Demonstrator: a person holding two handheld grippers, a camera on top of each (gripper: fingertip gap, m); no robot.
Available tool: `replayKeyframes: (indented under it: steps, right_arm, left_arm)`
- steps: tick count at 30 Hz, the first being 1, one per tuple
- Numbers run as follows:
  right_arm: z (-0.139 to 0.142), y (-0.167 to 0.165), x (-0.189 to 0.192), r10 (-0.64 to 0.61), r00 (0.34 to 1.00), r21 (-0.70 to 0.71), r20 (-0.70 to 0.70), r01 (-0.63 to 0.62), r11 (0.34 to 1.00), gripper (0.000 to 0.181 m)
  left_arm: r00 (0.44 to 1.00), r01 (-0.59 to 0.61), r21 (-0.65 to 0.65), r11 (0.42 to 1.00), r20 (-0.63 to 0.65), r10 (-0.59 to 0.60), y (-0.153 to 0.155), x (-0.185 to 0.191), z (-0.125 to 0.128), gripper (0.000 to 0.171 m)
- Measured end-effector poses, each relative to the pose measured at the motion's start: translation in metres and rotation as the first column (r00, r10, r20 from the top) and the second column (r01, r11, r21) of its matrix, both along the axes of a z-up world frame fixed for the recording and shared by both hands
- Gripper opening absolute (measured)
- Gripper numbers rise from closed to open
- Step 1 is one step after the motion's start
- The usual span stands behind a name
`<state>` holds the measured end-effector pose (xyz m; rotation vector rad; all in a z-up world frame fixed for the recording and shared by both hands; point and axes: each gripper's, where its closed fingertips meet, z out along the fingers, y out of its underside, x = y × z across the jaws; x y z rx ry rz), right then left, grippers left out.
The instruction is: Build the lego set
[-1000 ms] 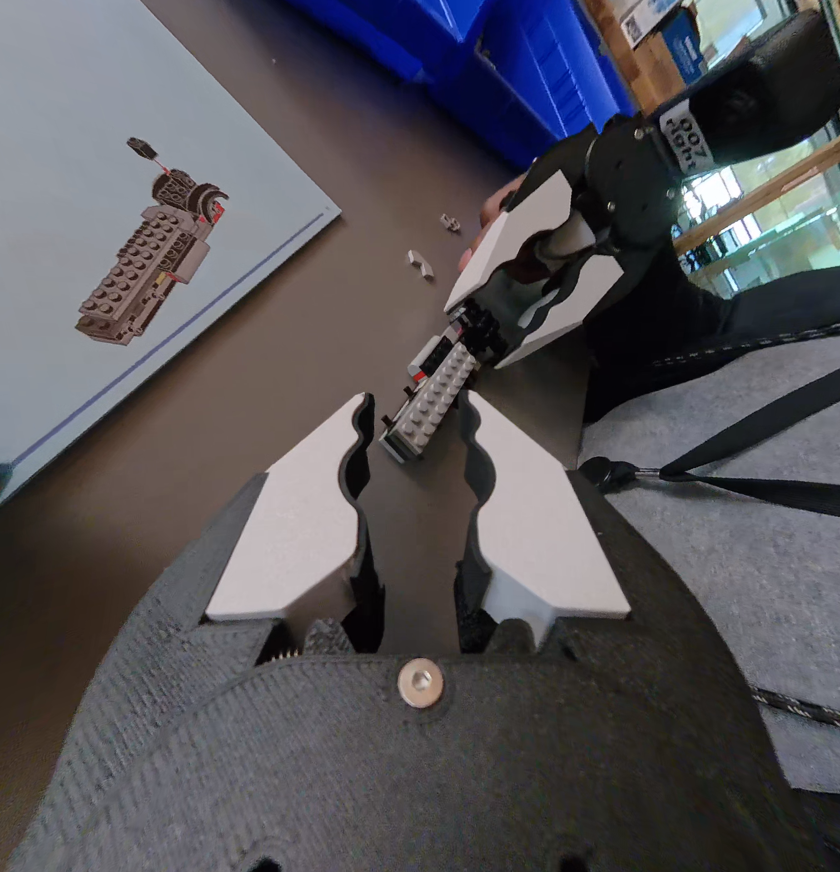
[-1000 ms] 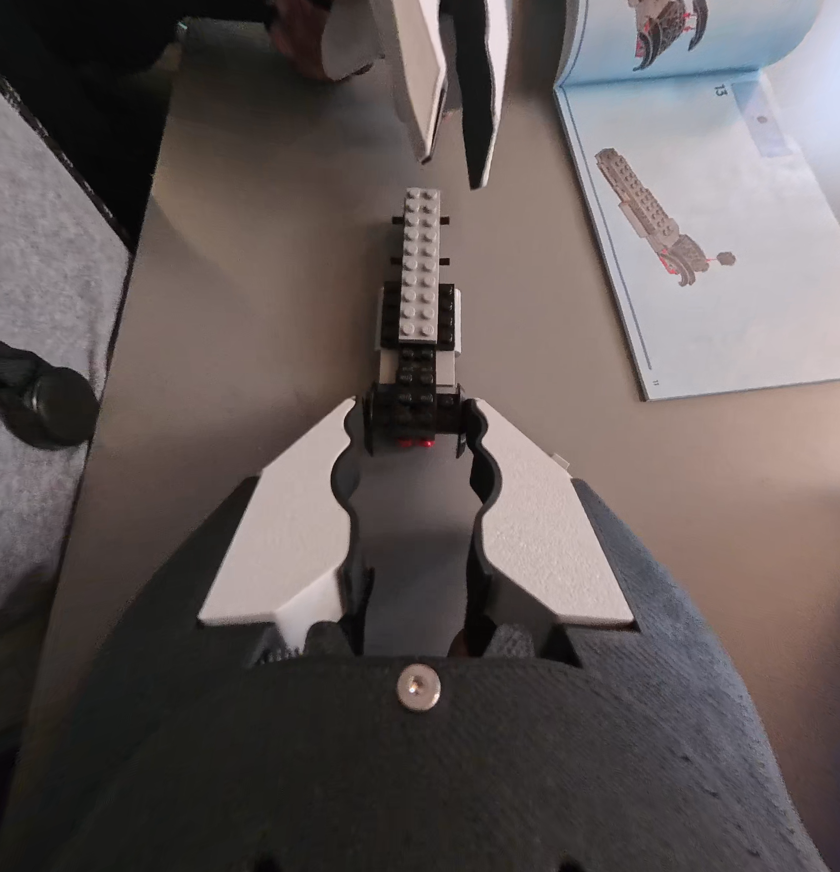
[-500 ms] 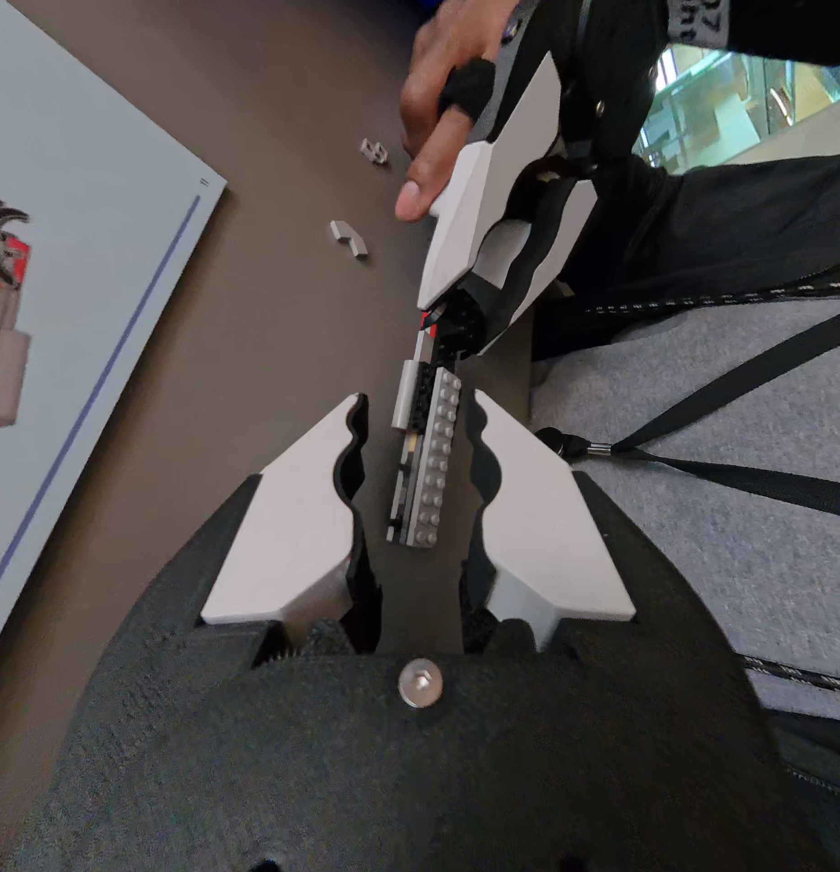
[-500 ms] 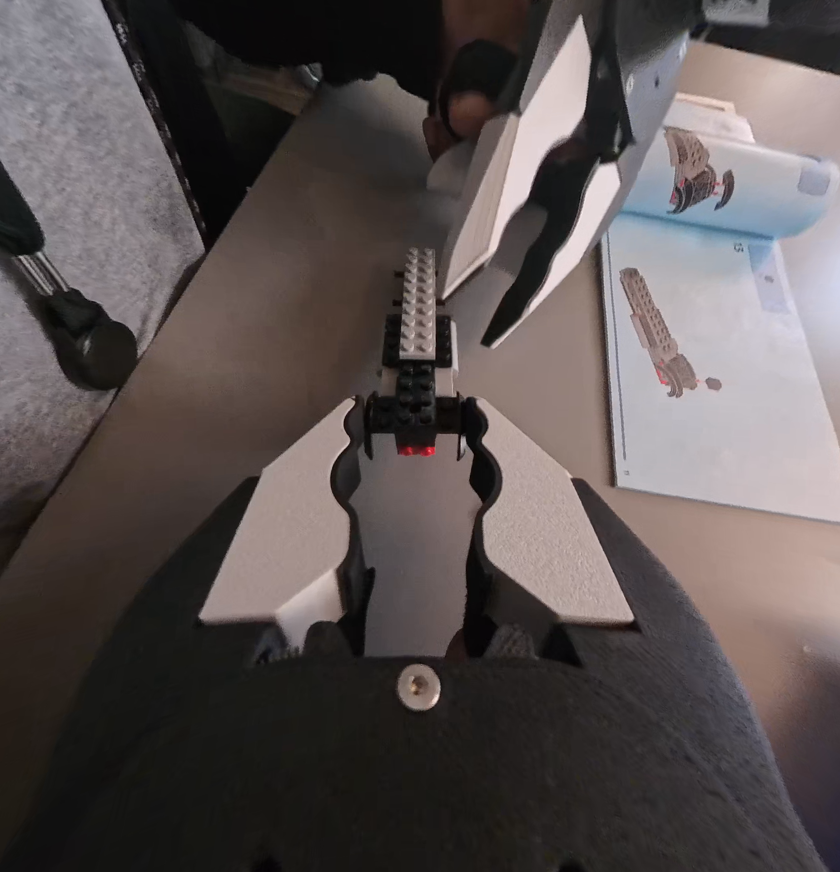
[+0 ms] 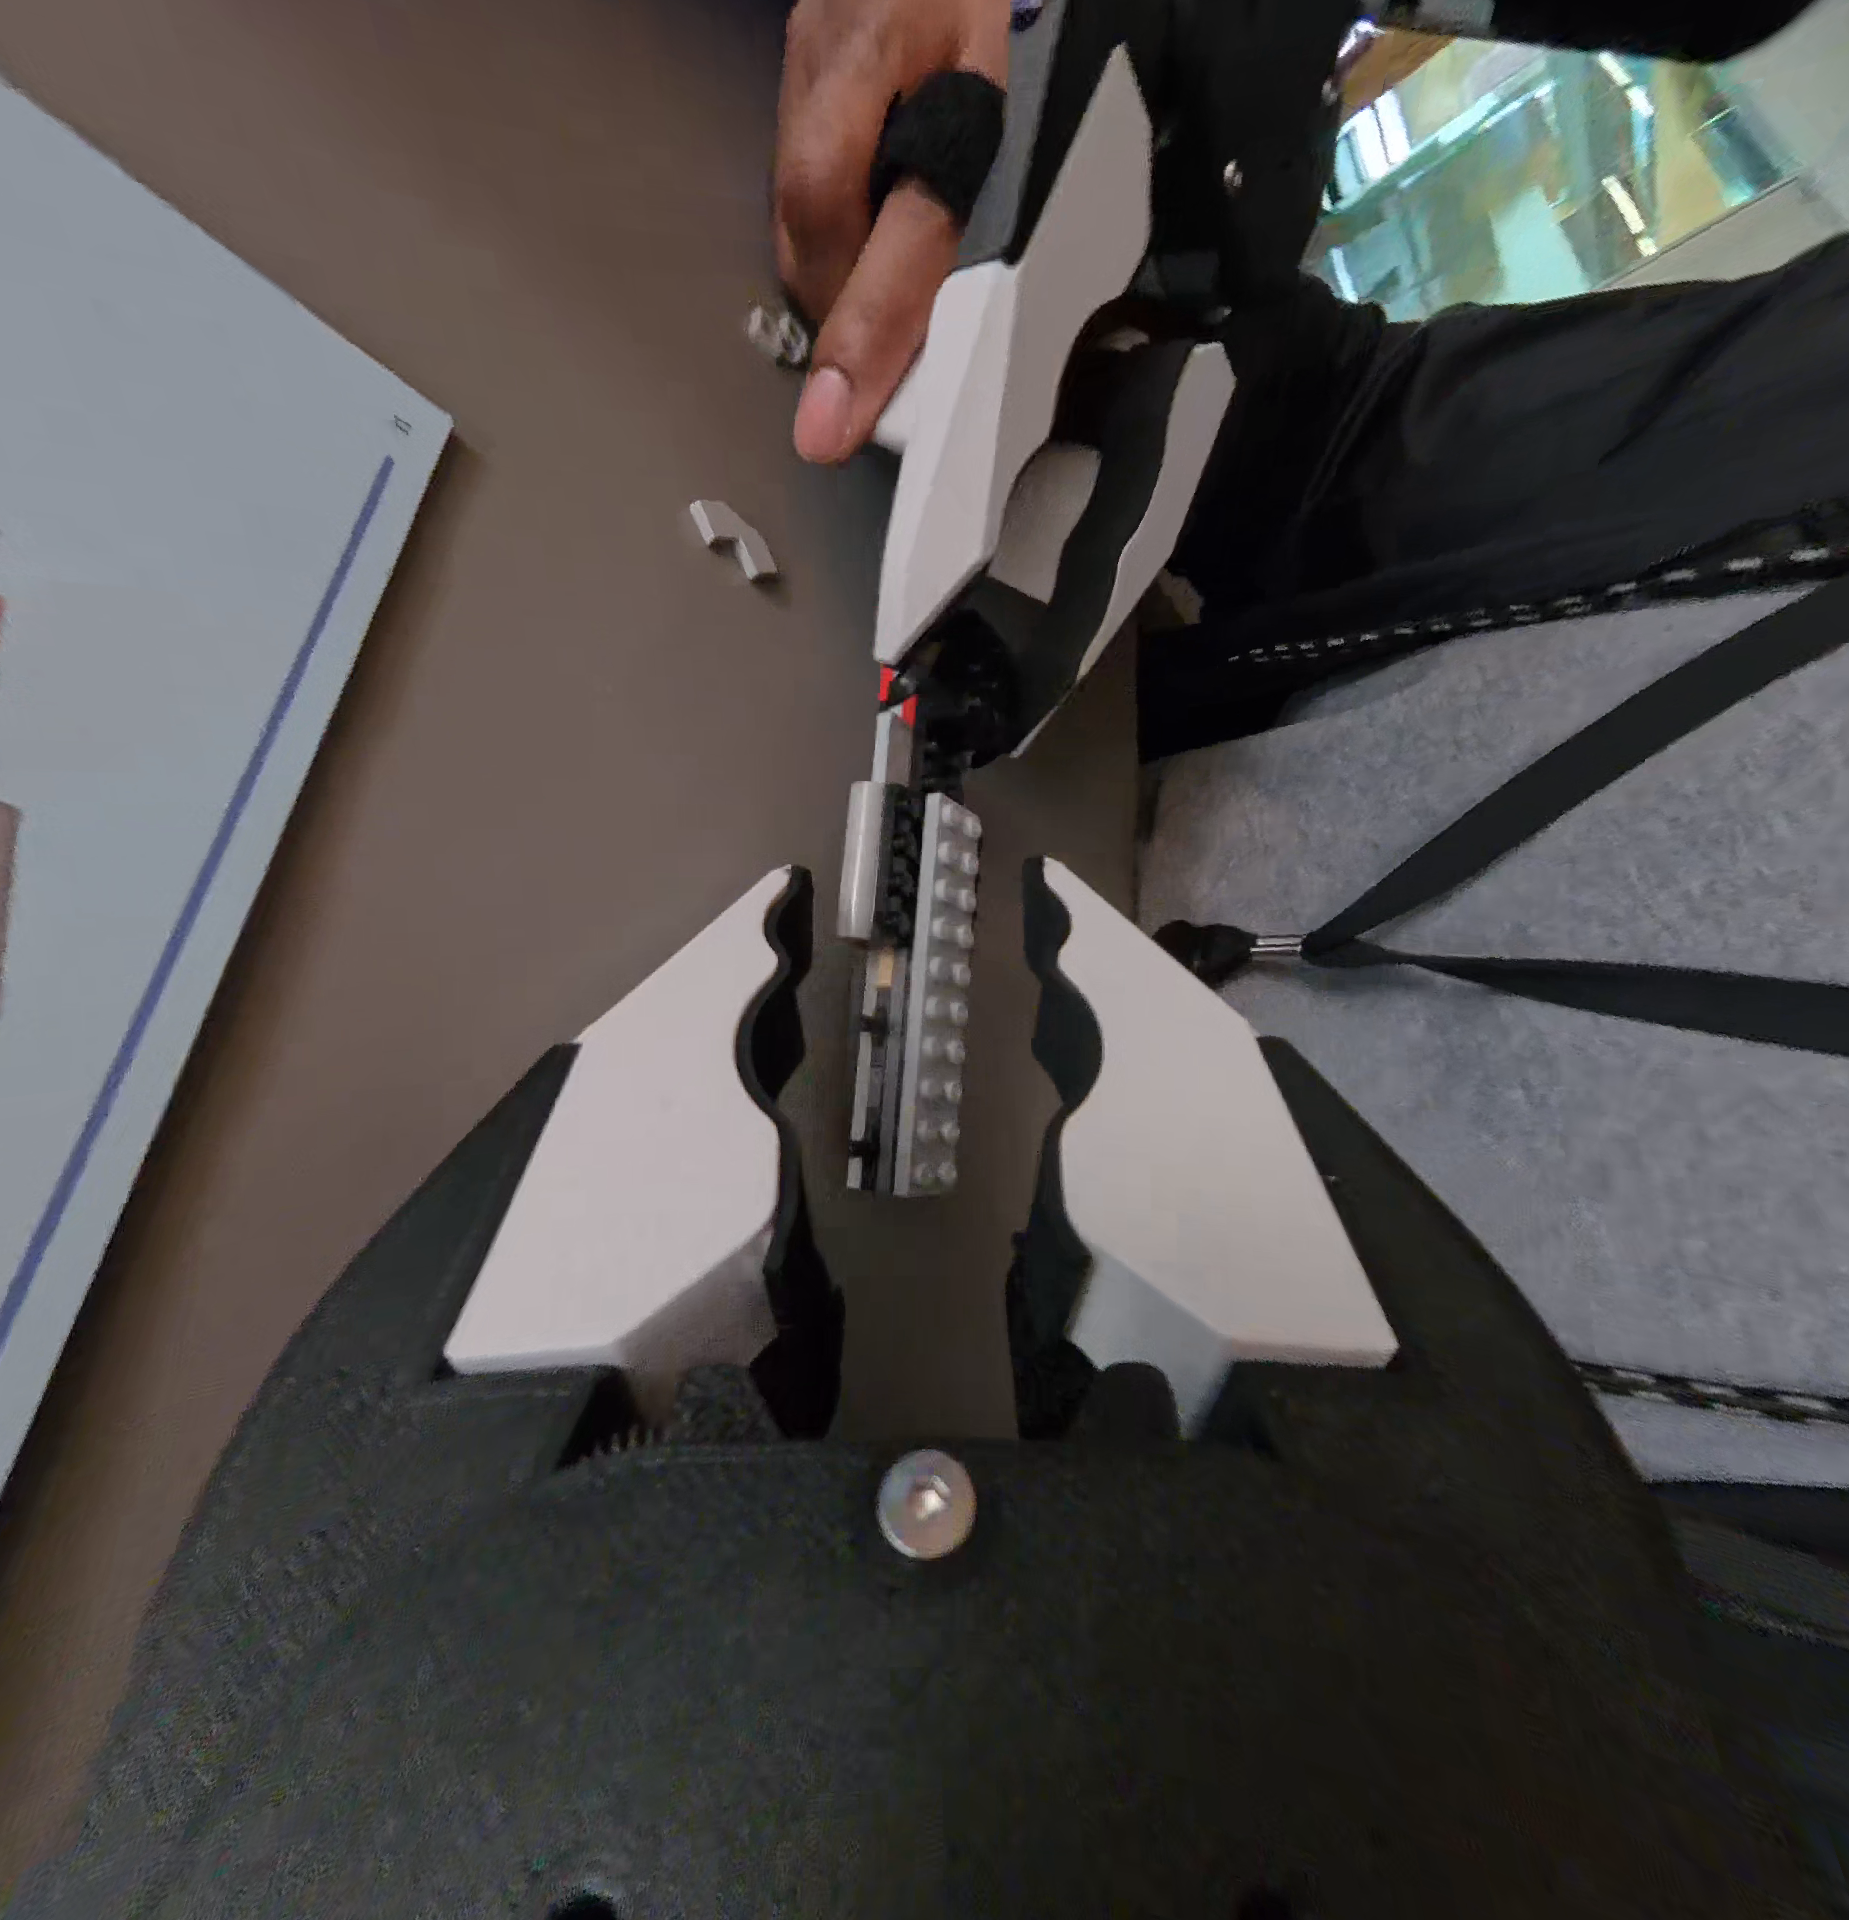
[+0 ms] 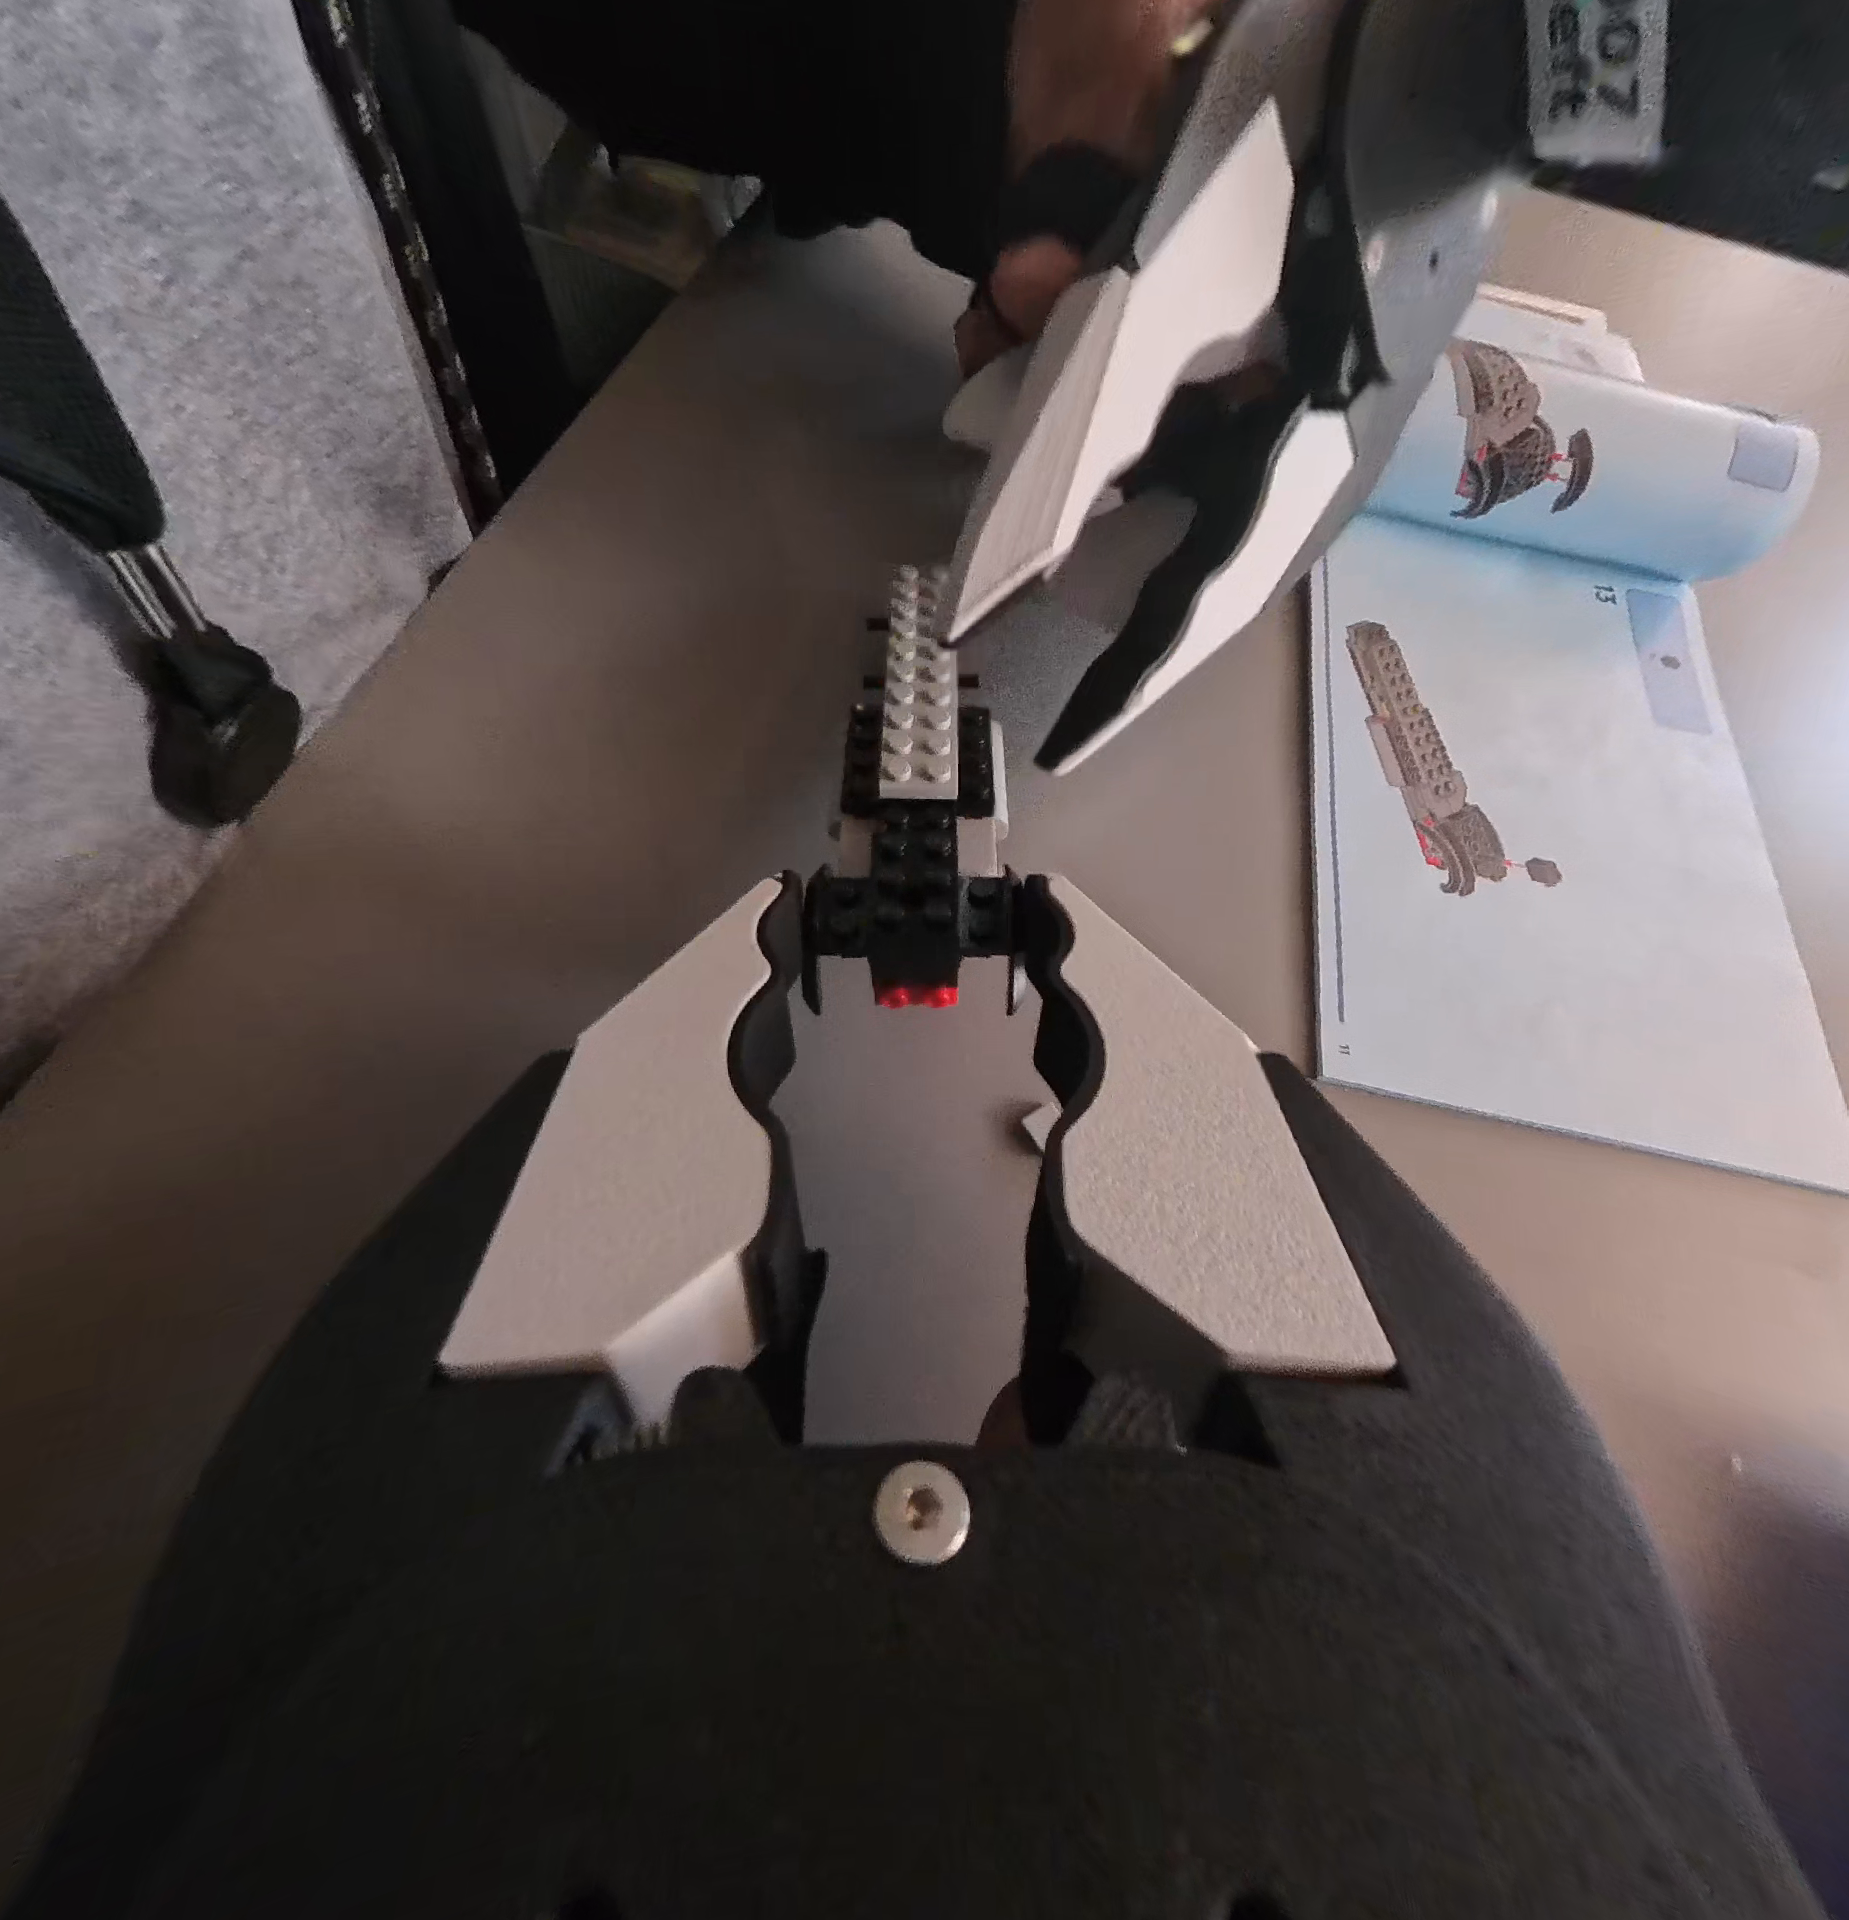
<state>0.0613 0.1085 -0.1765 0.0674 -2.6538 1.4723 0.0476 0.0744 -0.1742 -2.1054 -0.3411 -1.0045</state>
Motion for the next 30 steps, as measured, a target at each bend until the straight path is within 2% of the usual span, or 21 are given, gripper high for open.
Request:
replayKeyframes:
  steps: [3,6,12,16,19,26,30]
  right_arm:
    - [0.0,0.001,-0.002,-0.013,1.0,-0.004,0.014,0.013,1.0,0.046]
    - [0.001,0.001,-0.002,-0.016,1.0,-0.007,0.026,0.016,1.0,0.046]
    - [-0.002,0.001,-0.003,-0.021,0.999,0.009,0.033,0.02,1.0,0.046]
    - [-0.003,0.001,-0.004,-0.03,0.999,0.019,0.024,0.029,0.999,0.046]
    - [-0.004,0.002,-0.004,-0.033,0.999,0.024,0.021,0.033,0.999,0.046]
    - [-0.006,0.001,-0.005,-0.035,0.999,0.032,0.022,0.034,0.999,0.046]
    - [-0.006,0.001,-0.005,-0.034,0.999,0.033,0.024,0.033,0.999,0.046]
  left_arm:
    - [0.978,-0.045,0.072,0.996,-0.202,0.059,-0.008,-0.008,0.007,0.04]
    - [0.903,-0.027,0.091,0.995,-0.425,0.064,-0.021,-0.007,0.006,0.038]
    - [0.8,0.018,0.041,0.999,-0.6,0.011,-0.029,0.004,-0.008,0.027]
    - [0.76,0.03,0.001,1.0,-0.65,-0.022,-0.028,0.006,-0.019,0.017]
    - [0.743,0.029,-0.001,1.0,-0.669,-0.023,-0.027,0.005,-0.019,0.016]
    - [0.751,0.016,0.056,0.998,-0.66,0.025,-0.021,0.004,-0.009,0.016]
    - [0.746,0.021,0.025,0.999,-0.666,0.001,-0.02,0.005,-0.014,0.016]
